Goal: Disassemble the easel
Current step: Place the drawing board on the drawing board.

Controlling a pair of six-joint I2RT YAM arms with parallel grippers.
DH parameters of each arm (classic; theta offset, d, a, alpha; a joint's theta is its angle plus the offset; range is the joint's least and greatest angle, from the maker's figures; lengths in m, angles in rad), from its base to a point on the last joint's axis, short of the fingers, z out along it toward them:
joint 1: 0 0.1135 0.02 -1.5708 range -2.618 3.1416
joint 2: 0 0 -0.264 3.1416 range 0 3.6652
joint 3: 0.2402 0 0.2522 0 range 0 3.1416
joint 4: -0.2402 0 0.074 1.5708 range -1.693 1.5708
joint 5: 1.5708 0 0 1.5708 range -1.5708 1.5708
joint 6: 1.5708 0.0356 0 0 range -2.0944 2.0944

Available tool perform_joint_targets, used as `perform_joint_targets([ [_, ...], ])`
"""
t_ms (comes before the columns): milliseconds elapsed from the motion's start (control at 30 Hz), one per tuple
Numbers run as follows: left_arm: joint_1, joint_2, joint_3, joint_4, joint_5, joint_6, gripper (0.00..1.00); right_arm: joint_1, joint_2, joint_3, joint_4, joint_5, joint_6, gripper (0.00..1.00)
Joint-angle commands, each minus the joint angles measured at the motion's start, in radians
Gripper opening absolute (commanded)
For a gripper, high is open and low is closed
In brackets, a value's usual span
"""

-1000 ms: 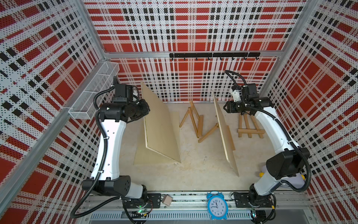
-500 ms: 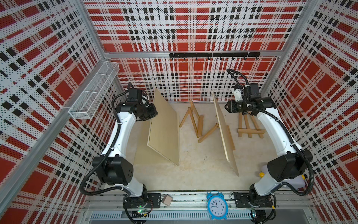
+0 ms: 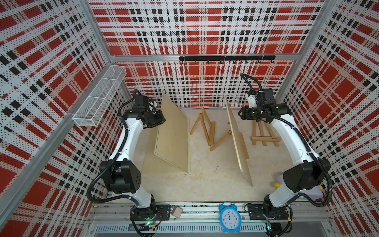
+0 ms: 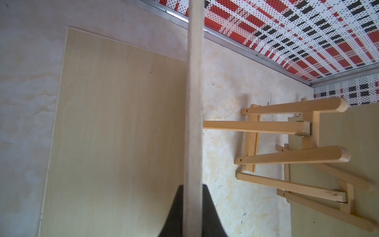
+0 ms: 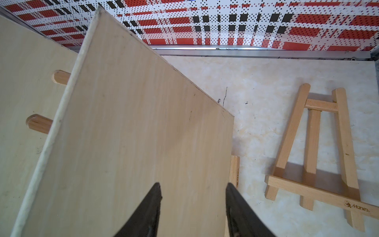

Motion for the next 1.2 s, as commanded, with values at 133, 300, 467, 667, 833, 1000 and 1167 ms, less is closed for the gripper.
perform_joint_targets([
  [133,0.033,0.068,0.032,-0.05,-0.101,0.151,0.0,0.017,-0.019,0.008,0.01,0.02,0.013,0.53],
  [300,0.041,0.102,0.024,-0.089,-0.183,0.183,0.0,0.022,-0.018,0.011,0.006,0.029,0.017,0.52],
  [467,0.041,0.121,0.028,-0.161,-0.331,0.215,0.0,0.025,-0.022,0.009,0.005,0.037,0.024,0.52],
  [667,0.016,0.16,0.046,-0.261,-0.533,0.263,0.0,0.035,-0.011,0.02,0.005,0.04,0.032,0.52],
  [833,0.01,0.168,0.049,-0.272,-0.599,0.267,0.0,0.046,0.004,0.04,0.001,0.043,0.034,0.52],
  [1000,-0.003,0.187,0.077,-0.294,-0.672,0.273,0.0,0.054,0.009,0.047,-0.001,0.05,0.035,0.52],
  [1167,-0.002,0.211,0.105,-0.325,-0.701,0.272,0.06,0.057,0.008,0.044,-0.001,0.055,0.038,0.52],
])
